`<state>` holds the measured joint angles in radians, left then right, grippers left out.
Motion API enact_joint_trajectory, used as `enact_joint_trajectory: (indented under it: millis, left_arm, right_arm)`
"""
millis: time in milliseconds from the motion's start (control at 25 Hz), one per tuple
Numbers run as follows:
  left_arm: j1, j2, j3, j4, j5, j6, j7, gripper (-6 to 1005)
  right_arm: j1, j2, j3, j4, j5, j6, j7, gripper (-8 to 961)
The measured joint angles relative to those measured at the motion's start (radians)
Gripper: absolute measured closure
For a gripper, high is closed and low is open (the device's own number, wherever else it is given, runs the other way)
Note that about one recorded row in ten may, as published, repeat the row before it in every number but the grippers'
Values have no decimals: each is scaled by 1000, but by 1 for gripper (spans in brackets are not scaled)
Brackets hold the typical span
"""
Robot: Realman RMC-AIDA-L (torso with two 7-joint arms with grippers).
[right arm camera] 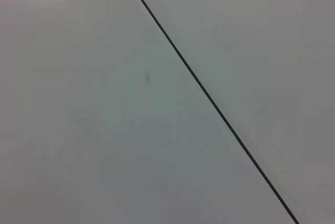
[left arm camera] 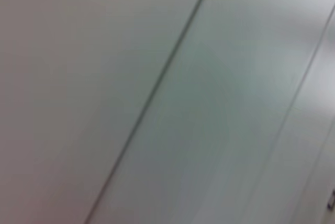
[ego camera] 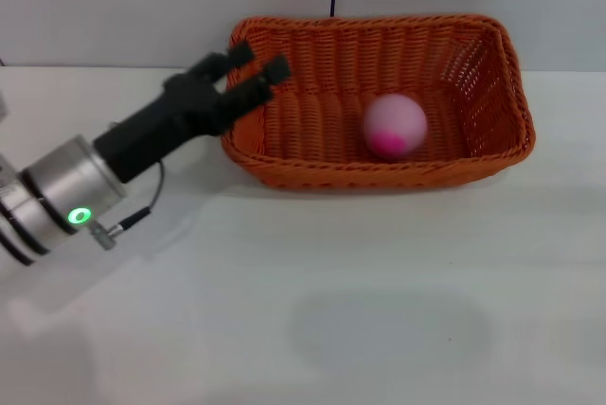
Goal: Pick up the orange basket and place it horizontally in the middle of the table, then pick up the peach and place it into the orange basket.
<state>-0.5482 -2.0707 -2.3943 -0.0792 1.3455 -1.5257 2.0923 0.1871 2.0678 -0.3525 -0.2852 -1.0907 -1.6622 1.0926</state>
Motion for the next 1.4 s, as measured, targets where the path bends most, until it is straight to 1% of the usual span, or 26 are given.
enact_joint_trajectory:
  millis: [80,280,320,360,520,640,680,720,800,880,960,1120,1400]
  left_arm:
    - [23,0,0,-3,-39,-34,9,198]
    - [112,-2,-1,-10,-228,-189,88,198]
    - [143,-2,-1,-10,-290,-234,109,198]
    - [143,-2,-1,-10,-290,-234,109,198]
    - [209,1,-1,-11,-439,-289,132,198]
    - [209,1,-1,-11,-439,-289,132,198]
    - [251,3,0,-17,-547,-302,151,198]
    - [275,4,0,-26,-589,-307,157,198]
    - [275,4,0,-26,-589,-307,157,198]
    - [306,5,0,-39,-657,-313,174,198]
    - [314,5,0,-39,-683,-315,178,198]
    - [318,5,0,-39,-695,-315,178,198]
    - [318,5,0,-39,-699,-310,179,198]
  right_arm:
    - [0,1,3,1,0,0,0,395]
    - [0,3,10,15,3,-1,-1,395]
    - [0,3,11,16,4,-1,-2,395]
    - [0,3,11,16,5,-1,-2,395]
    - [-3,3,26,17,8,-1,-5,395]
    - [-5,4,37,18,8,-1,-5,395]
    - [-7,4,40,18,8,-1,-5,395]
    - [-10,4,42,18,8,-1,-6,395]
    - [-12,4,46,19,8,-1,-6,395]
    - [-13,5,60,25,9,-1,-6,395]
    - [-14,5,79,32,9,-1,-6,395]
    - [-16,4,111,45,9,-1,-6,395]
    - [-17,4,118,50,9,8,-7,395]
